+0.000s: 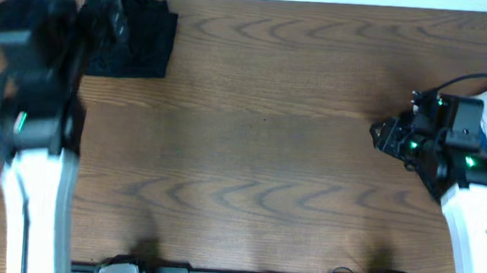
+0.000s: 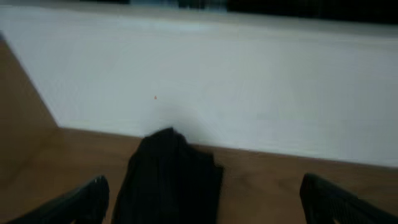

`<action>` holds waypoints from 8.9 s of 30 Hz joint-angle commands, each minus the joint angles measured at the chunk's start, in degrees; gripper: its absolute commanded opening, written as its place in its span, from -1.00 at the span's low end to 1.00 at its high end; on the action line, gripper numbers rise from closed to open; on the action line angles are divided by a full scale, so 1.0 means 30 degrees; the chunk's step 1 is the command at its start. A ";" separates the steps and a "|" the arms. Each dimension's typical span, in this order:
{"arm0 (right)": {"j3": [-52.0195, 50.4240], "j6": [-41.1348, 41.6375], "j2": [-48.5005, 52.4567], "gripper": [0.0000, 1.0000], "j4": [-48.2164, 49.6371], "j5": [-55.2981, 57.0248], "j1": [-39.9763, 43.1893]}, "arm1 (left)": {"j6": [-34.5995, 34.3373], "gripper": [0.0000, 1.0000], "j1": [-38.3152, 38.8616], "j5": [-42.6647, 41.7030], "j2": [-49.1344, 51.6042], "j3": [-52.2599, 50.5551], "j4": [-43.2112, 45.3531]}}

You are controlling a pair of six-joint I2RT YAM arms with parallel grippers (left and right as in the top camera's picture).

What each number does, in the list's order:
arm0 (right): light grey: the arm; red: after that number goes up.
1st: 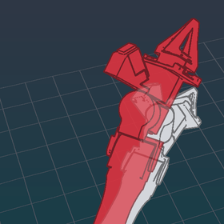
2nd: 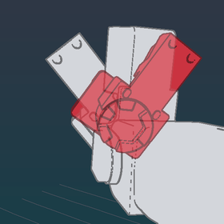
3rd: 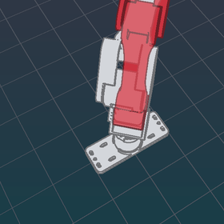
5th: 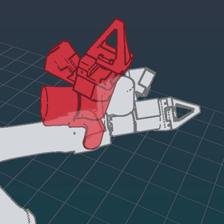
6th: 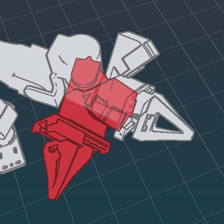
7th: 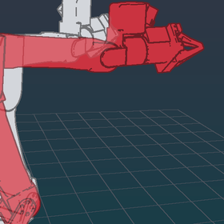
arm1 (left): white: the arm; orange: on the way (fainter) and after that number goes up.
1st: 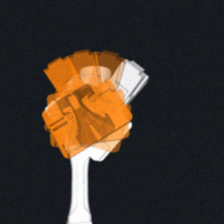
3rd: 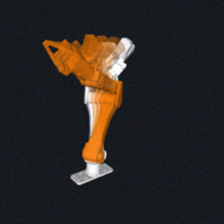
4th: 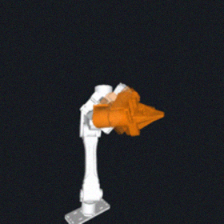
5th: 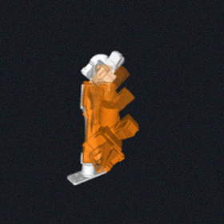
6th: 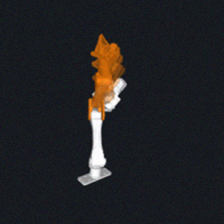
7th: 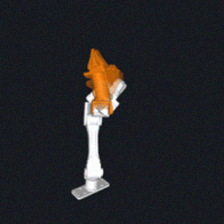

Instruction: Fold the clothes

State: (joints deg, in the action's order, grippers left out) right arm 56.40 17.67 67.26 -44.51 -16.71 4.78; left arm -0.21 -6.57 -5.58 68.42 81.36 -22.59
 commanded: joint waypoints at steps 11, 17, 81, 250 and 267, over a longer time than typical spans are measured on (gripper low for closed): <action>0.0321 0.0007 -0.5187 0.04 -0.4962 0.0350 -0.1107 | -0.4896 0.96 0.0095 -0.1071 -0.9151 0.0080 -0.9748; 0.0321 -0.0357 -0.6929 0.07 -0.7584 0.0510 -0.1115 | -0.5836 0.96 0.0095 -0.1064 -0.9442 0.0080 -1.2218; -1.3894 -0.5413 -1.7005 0.99 0.8903 0.1632 -0.2404 | -0.5836 0.96 0.0095 -0.1056 -0.9362 0.0080 -1.2692; -1.8695 -0.6557 -2.2316 0.99 1.3457 0.5136 -0.2419 | 0.1989 0.96 0.1333 -0.1800 -2.2731 -2.7044 0.6557; -1.8695 -0.6557 -2.2316 0.99 1.3457 0.5129 -0.2412 | 0.1996 0.96 0.1333 -0.1800 -2.2731 -2.7044 0.6550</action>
State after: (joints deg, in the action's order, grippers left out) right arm 0.54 -1.13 0.69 -4.03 -1.61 -2.02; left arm 4.80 -2.26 -10.50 0.62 1.28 -1.08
